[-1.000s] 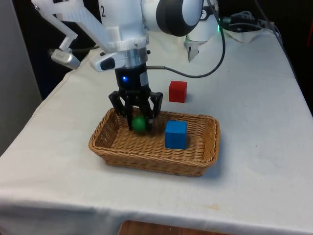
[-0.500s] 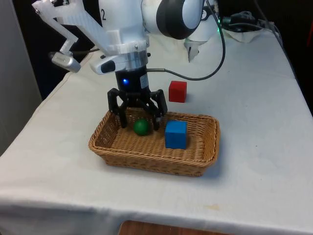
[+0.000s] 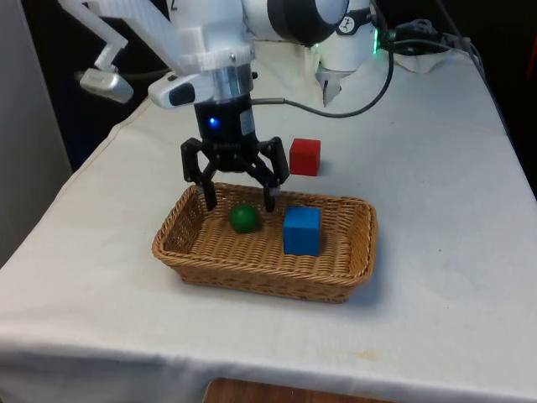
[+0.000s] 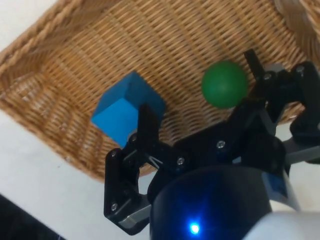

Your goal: Place all non-red objects into the basket.

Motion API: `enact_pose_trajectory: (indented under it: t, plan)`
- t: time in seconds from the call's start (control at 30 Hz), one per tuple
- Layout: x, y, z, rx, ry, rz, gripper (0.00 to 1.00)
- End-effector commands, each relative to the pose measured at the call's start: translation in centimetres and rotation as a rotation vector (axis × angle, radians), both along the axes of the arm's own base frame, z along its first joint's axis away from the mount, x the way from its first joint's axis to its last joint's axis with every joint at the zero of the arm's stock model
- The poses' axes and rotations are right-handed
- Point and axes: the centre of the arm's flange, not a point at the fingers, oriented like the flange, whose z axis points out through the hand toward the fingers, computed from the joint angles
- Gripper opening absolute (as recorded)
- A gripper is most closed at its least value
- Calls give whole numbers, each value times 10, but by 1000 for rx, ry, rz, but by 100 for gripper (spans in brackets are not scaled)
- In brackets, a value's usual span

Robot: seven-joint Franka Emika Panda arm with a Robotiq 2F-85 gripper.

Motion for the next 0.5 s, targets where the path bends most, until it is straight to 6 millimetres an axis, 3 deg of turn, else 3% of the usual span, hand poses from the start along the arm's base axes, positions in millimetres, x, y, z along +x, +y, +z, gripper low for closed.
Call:
enact_pose_trajectory:
  t: [0.0, 0.47]
  plan:
    - [0, 1, 6, -3, 5, 3, 100]
    - [-1, 24, 54, -11, 4, 60, 100]
